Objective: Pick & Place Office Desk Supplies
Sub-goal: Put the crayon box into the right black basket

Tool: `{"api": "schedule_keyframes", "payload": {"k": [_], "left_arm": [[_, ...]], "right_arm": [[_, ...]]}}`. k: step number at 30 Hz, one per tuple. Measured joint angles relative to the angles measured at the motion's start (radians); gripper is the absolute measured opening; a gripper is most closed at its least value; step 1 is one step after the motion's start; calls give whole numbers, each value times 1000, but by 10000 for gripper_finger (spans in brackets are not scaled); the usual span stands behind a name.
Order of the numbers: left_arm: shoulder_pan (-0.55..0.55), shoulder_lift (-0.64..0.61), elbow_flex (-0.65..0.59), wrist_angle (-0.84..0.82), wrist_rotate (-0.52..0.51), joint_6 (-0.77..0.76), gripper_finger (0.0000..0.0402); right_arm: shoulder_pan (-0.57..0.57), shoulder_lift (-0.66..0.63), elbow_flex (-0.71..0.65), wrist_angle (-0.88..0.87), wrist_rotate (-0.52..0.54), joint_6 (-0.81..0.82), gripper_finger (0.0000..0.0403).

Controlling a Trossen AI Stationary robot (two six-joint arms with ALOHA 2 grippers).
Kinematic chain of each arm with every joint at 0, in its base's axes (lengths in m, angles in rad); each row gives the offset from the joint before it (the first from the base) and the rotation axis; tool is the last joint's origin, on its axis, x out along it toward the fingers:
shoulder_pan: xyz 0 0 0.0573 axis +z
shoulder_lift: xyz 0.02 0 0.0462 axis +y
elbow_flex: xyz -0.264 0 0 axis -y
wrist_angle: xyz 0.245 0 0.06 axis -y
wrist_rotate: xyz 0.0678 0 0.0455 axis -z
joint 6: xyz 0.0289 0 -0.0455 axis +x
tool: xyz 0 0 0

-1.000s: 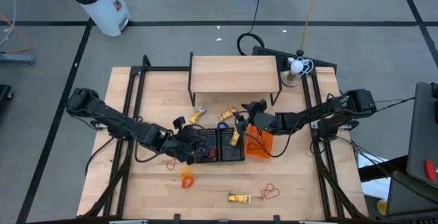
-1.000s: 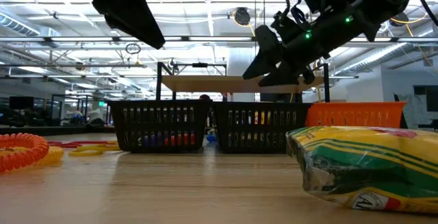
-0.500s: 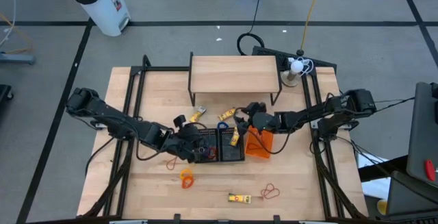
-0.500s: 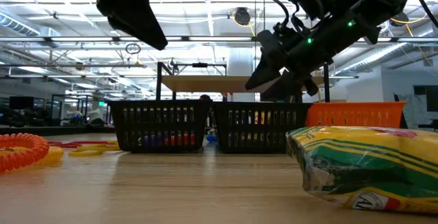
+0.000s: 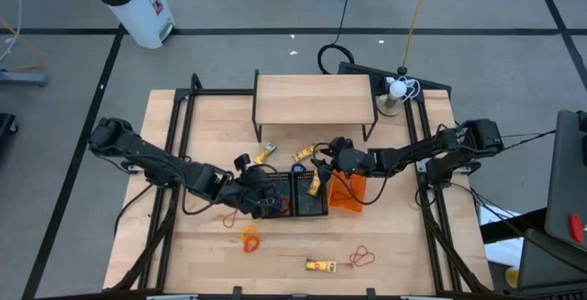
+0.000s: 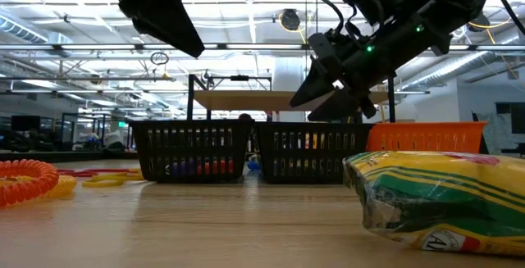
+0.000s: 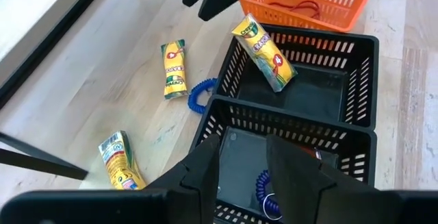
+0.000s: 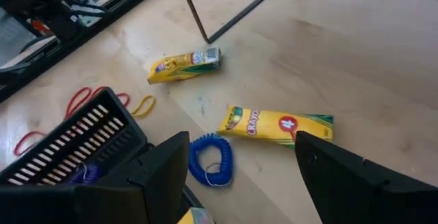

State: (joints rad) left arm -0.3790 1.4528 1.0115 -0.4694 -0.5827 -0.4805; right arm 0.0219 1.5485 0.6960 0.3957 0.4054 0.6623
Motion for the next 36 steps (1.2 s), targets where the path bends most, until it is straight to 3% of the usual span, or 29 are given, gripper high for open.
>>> {"api": "schedule_keyframes", "payload": {"k": [7, 14, 21, 36], "left_arm": [[0, 0, 0, 2, -1, 4, 122], [0, 0, 0, -1, 14, 0, 122], [-6, 0, 0, -12, 41, -25, 122], [-9, 0, 0, -9, 43, -42, 122]], "right_arm": [[-10, 96, 33, 111, -99, -32, 254], [-24, 185, 171, -4, -91, -95, 254], [-49, 166, 195, -148, -38, -74, 254], [-93, 165, 196, -207, -70, -51, 254]]}}
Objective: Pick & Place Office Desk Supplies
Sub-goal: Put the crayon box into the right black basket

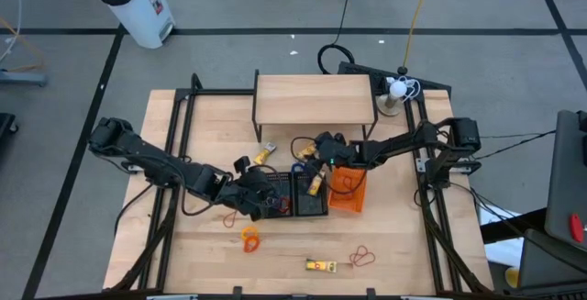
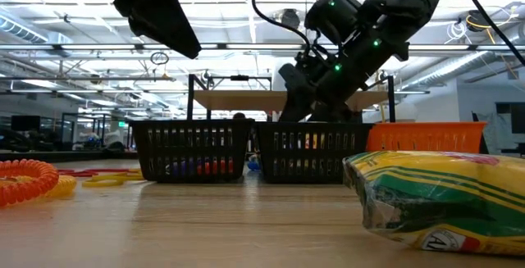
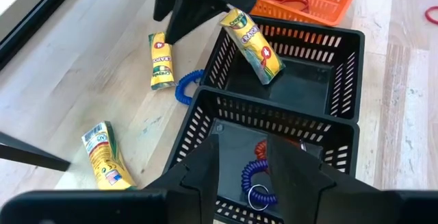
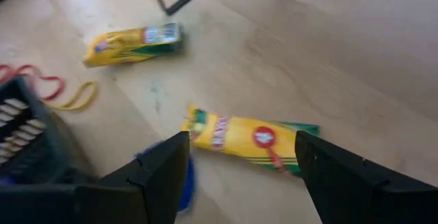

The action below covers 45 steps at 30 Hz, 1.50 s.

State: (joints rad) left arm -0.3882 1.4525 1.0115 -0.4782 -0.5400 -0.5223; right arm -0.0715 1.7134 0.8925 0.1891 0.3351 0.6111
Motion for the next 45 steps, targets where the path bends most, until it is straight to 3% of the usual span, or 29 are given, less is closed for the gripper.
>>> {"api": "schedule_keyframes", "payload": {"k": [10, 21, 24, 29, 45], "left_arm": [[0, 0, 0, -2, 4, 1, 122], [0, 0, 0, 2, 84, -8, 122], [0, 0, 0, 3, 101, -14, 122], [0, 0, 0, 3, 117, -22, 122], [0, 0, 0, 3, 117, -5, 122]], "right_arm": [[-11, 0, 0, 74, -81, -22, 254], [-10, 0, 0, 197, -182, -45, 254], [-17, 0, 0, 194, -200, -92, 254], [-45, 0, 0, 195, -340, -150, 254], [-87, 0, -1, 11, -335, -568, 254]]}}
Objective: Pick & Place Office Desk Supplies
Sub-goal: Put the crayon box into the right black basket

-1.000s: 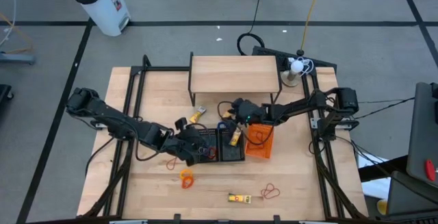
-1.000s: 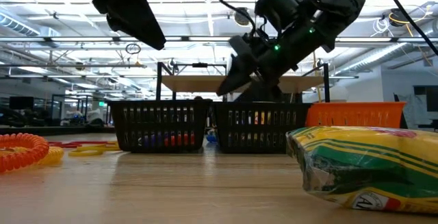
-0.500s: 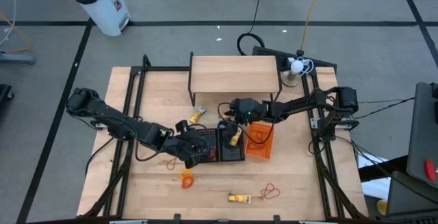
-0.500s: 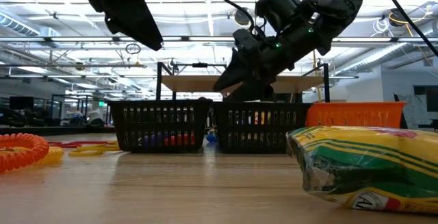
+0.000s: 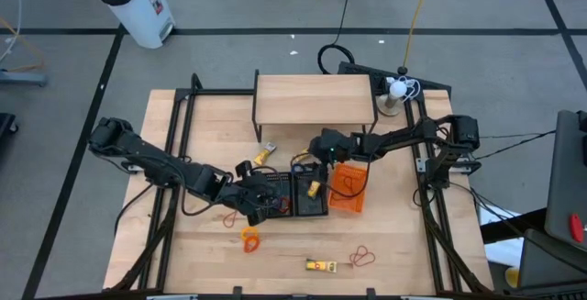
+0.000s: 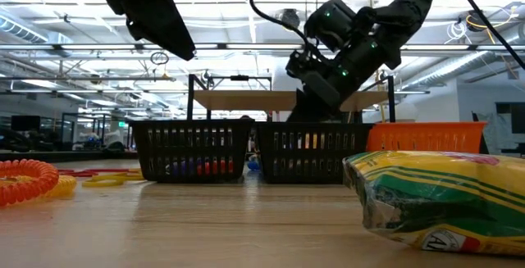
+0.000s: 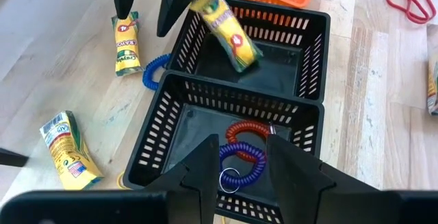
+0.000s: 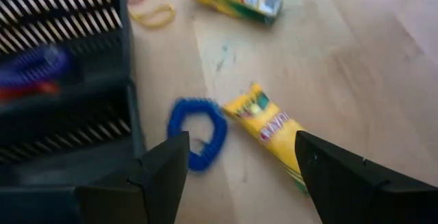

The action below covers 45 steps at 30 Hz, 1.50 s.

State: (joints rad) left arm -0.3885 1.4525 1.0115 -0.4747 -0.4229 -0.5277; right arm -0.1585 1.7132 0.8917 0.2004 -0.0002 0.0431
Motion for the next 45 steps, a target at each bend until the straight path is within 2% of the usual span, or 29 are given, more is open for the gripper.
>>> {"api": "schedule_keyframes", "payload": {"k": [26, 29, 38, 45], "left_arm": [[2, 0, 0, 0, -1, 9, 122], [2, 0, 0, 0, -1, 18, 122], [2, 0, 0, 1, -5, 21, 122], [1, 0, 0, 0, -4, 21, 122]], "right_arm": [[-65, 1, 0, 10, -6, -122, 254], [-65, 1, 1, 7, -37, -129, 254], [-35, 0, 90, -56, -55, -137, 254], [6, 0, 99, -54, -5, -95, 254]]}}
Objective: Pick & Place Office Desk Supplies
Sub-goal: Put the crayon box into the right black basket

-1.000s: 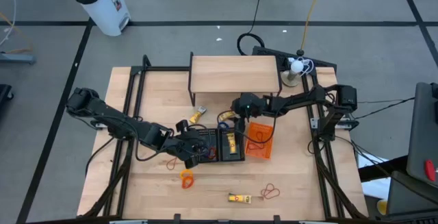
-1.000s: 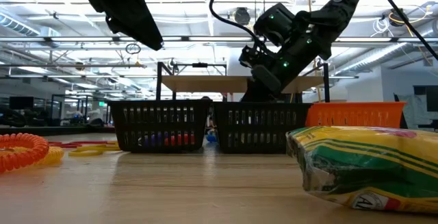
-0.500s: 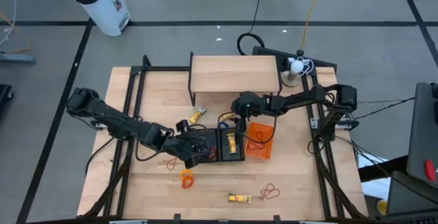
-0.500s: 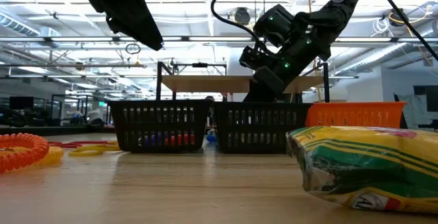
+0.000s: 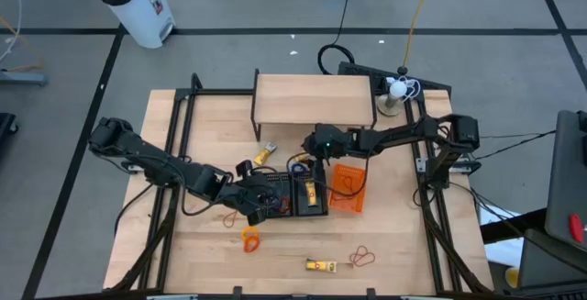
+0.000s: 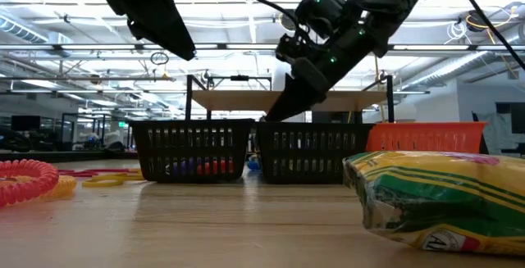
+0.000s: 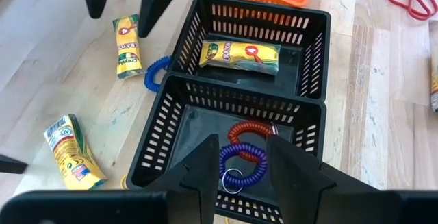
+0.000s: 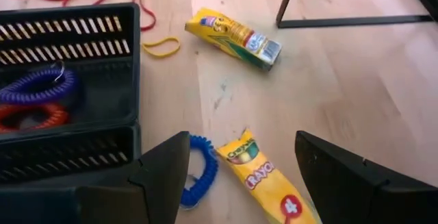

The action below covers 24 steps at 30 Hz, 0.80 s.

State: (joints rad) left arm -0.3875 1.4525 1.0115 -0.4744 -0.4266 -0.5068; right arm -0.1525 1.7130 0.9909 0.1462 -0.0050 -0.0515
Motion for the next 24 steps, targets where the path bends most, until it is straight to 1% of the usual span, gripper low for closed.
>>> {"api": "schedule_keyframes", "payload": {"k": [6, 16, 20, 24], "left_arm": [[-1, 0, 0, 0, 8, -1, 122], [0, 0, 0, 0, 9, 0, 122], [0, 0, 0, 0, 9, 0, 122], [0, 0, 0, 0, 9, 4, 122]], "right_arm": [[23, 0, 0, 0, 4, 12, 254], [24, 0, 0, -1, 2, 32, 254], [22, 0, 0, -1, 6, 102, 254], [13, 0, -1, -1, 13, 228, 254]]}}
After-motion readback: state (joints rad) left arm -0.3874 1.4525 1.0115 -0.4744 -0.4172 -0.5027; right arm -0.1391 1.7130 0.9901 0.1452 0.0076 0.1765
